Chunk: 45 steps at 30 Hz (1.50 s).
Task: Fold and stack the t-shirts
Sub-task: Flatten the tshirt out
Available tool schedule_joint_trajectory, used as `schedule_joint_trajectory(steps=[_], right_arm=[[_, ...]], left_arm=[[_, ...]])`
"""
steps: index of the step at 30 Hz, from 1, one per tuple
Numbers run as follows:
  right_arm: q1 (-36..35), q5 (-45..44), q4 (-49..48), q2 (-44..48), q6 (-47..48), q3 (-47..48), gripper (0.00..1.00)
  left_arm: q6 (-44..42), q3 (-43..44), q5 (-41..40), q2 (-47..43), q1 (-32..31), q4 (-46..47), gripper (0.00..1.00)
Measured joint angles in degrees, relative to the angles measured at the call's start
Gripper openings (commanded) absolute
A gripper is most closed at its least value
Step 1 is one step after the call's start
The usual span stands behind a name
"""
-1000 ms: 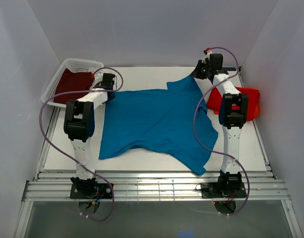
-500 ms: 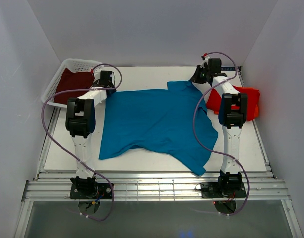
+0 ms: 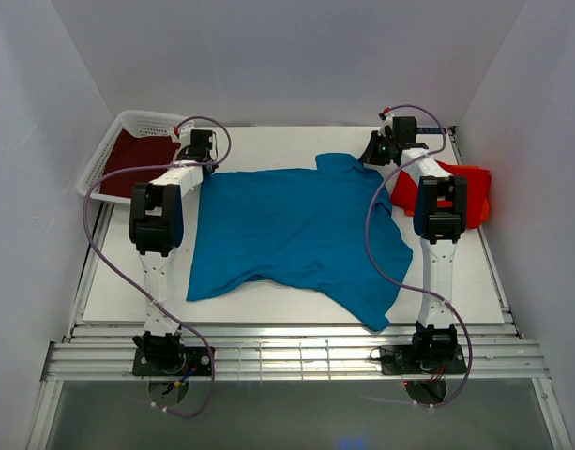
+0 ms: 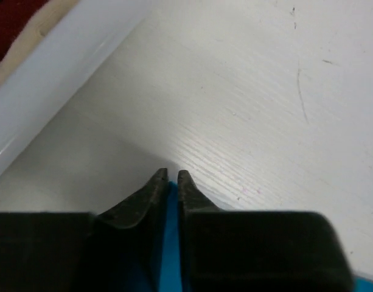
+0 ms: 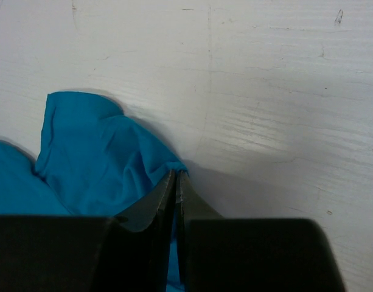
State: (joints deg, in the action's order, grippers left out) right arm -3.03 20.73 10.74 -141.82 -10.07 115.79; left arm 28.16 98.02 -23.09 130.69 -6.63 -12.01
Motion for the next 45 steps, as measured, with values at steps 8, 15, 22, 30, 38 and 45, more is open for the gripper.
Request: schedule_joint_trajectory(steps=[8,15,22,30,38,45], right_arm=[[0.0,0.0,-0.1,0.0,-0.6,0.0,0.08],[0.0,-0.5,-1.0,-0.1,-3.8,5.4,0.08],[0.0,0.0,-8.1,-0.2,-8.2,10.8,0.08],[0.0,2.0,-10.9,-0.2,-9.8,9.8,0.08],[0.0,2.6,-10.7,-0.2,-9.5,7.9,0.08],[0.0,2.6,-10.7,-0.2,-9.0,6.5,0.08]], left_arm=[[-1.0,5.3,0.0,4.5,0.5,-0.9,0.00],[-0.7,7.2,-0.1,5.0,1.1,-1.5,0.00],[-0.8,12.9,0.2,5.0,2.3,-1.2,0.00],[-0.8,14.0,4.0,5.0,3.8,-0.3,0.00],[1.2,15.9,8.6,8.9,4.2,-3.7,0.45],[5.0,9.9,10.8,6.5,4.2,-3.1,0.50]])
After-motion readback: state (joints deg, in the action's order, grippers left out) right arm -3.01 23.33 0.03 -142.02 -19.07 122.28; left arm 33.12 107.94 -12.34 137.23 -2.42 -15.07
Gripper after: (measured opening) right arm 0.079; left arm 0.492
